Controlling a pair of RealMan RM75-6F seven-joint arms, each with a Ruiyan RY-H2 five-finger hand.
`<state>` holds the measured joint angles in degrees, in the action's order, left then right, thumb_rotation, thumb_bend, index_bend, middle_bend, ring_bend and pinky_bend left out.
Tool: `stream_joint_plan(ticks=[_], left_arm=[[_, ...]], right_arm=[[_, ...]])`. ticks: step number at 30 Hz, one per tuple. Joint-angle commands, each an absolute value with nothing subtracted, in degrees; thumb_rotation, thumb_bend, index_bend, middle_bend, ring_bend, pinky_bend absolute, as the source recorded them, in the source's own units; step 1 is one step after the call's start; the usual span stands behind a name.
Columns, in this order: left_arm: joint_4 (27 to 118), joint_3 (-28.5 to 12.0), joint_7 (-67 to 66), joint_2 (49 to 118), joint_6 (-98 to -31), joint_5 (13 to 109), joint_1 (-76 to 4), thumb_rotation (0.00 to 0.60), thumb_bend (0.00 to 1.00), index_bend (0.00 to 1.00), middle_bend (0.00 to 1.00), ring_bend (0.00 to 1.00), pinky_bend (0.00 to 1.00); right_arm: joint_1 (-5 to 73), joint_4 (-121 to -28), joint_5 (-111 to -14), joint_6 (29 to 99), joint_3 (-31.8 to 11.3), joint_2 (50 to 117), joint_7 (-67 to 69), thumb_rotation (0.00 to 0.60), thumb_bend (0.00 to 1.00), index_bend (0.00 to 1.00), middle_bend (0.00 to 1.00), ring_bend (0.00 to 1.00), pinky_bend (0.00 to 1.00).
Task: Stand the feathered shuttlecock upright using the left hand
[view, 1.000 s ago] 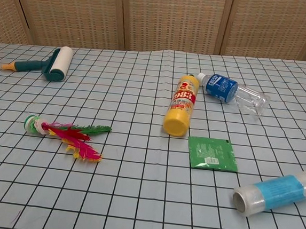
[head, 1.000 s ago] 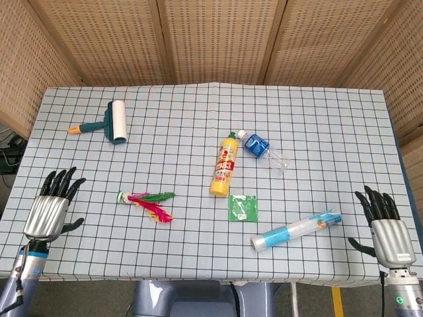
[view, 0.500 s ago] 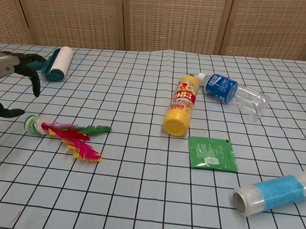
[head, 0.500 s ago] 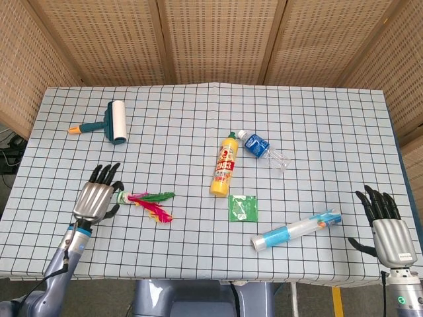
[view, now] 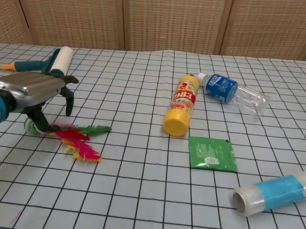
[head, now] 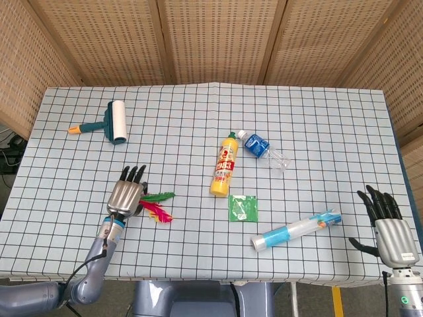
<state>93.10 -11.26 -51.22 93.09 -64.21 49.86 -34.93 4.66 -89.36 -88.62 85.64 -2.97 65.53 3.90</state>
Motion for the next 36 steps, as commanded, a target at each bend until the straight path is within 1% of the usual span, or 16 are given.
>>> stream_joint_plan(ticks=[1,14,18,23,29,33,36], left_arm=[[92.3,-10.5,-51.9,94.5,-64.5,49.2,-35.9,0.6,0.31,0.47,0.0,0.0,0.0],[89.5,-9.2,-51.9,96.9,-65.4,46.9,-37.8,0.6,0.33,0.52,0.0,0.0,0.0],[88.9,-8.7,-51.3,97.1,-65.3,46.9,-38.1,0.6,0.4,0.55,0.0,0.0,0.0],[87.5,-8.0,-50.9,98.1,-65.3,46.9,-38.6,0.6,0.4,0.56,0.0,0.0,0.0],[87.1,-7.3,-50.0,98.2,-65.7,47.9,-38.7,0.6,0.49,0.58,0.0,0.0,0.0],[87.9,-7.1,-48.7,97.6,-66.1,49.0,-38.5,0.6,0.51,0.59,0.0,0.0,0.0],[89.7,-7.1,-47.4,96.2,-67.1,50.8,-38.2,0.6,0.52,0.6,0.0,0.0,0.0]], right_arm=[[4.8,-89.3,-88.5,85.4,-3.0,65.5,4.0,0.6,0.11,0.03,0.0,0.0,0.08],[4.7,-89.3,-88.7,85.6,-2.9,65.5,4.4,0.6,0.11,0.03,0.0,0.0,0.08],[4.7,-89.3,-88.7,85.7,-2.9,65.5,4.6,0.6,0.11,0.03,0.0,0.0,0.08],[4.6,-89.2,-88.8,85.9,-3.0,65.4,4.9,0.6,0.11,0.03,0.0,0.0,0.08],[4.7,-89.2,-89.1,85.8,-2.8,65.4,5.2,0.6,0.11,0.03,0.0,0.0,0.08],[4.6,-89.2,-89.2,86.0,-2.8,65.3,5.3,0.6,0.11,0.03,0.0,0.0,0.08],[4.6,-89.2,-89.1,86.1,-2.9,65.3,5.4,0.6,0.11,0.03,0.0,0.0,0.08]])
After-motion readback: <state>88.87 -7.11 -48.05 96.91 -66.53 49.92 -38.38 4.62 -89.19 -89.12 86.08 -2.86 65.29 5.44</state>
